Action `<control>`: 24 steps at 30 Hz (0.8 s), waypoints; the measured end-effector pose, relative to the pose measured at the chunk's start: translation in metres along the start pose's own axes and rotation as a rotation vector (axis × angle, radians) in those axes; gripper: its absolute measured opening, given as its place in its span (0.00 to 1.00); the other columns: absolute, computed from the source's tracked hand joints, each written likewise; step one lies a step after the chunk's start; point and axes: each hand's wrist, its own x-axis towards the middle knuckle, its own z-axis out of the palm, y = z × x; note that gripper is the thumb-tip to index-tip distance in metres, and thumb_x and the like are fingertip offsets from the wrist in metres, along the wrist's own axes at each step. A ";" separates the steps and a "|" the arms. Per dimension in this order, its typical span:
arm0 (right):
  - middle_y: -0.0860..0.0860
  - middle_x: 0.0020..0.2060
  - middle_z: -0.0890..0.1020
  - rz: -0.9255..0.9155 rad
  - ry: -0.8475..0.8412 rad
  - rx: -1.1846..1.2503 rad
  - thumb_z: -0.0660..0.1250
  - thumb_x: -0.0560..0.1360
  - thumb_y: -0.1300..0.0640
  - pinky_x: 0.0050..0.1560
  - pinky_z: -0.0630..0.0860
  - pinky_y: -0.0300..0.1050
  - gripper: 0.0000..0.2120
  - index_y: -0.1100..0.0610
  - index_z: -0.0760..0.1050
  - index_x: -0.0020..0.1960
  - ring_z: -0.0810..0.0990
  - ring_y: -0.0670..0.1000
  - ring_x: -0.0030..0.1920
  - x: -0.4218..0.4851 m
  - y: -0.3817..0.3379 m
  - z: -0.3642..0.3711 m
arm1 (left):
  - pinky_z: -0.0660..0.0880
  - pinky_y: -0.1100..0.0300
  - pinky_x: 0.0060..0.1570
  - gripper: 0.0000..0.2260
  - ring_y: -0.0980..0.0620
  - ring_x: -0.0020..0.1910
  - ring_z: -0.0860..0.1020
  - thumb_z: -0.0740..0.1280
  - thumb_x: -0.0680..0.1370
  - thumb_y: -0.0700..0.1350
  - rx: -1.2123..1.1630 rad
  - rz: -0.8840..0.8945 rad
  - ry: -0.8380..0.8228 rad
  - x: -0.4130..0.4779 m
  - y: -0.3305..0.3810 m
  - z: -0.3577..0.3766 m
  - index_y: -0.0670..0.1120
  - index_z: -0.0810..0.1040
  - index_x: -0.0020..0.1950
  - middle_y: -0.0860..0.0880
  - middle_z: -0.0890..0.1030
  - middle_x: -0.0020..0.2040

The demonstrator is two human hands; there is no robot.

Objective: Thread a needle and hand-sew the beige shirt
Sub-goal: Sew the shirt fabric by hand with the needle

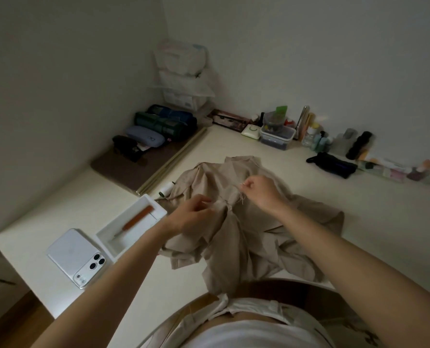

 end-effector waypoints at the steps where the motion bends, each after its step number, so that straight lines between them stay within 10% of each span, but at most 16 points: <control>1: 0.55 0.38 0.82 0.016 -0.032 -0.026 0.64 0.78 0.55 0.46 0.74 0.45 0.12 0.62 0.79 0.42 0.79 0.51 0.41 -0.002 0.001 -0.001 | 0.70 0.65 0.49 0.15 0.53 0.55 0.74 0.63 0.80 0.49 0.035 0.001 -0.002 0.000 0.001 0.001 0.49 0.70 0.66 0.53 0.74 0.55; 6: 0.59 0.60 0.75 0.113 -0.147 -0.037 0.60 0.80 0.49 0.58 0.71 0.48 0.24 0.65 0.62 0.67 0.75 0.58 0.61 -0.014 -0.003 -0.003 | 0.65 0.66 0.34 0.12 0.57 0.30 0.66 0.62 0.80 0.43 0.096 0.096 0.078 -0.002 0.008 0.013 0.45 0.69 0.36 0.51 0.68 0.32; 13: 0.55 0.66 0.69 -0.099 -0.076 0.029 0.52 0.81 0.63 0.68 0.65 0.44 0.18 0.59 0.67 0.69 0.69 0.53 0.66 -0.032 -0.014 0.010 | 0.72 0.60 0.39 0.11 0.51 0.36 0.73 0.63 0.80 0.44 0.036 0.128 0.185 -0.009 0.010 0.013 0.35 0.75 0.46 0.40 0.76 0.39; 24: 0.56 0.41 0.84 -0.192 0.034 0.253 0.65 0.77 0.64 0.42 0.71 0.23 0.04 0.64 0.79 0.48 0.80 0.46 0.40 -0.043 -0.017 0.025 | 0.74 0.57 0.40 0.09 0.45 0.39 0.77 0.63 0.80 0.45 0.088 0.160 0.224 -0.015 0.007 0.007 0.40 0.78 0.47 0.41 0.80 0.42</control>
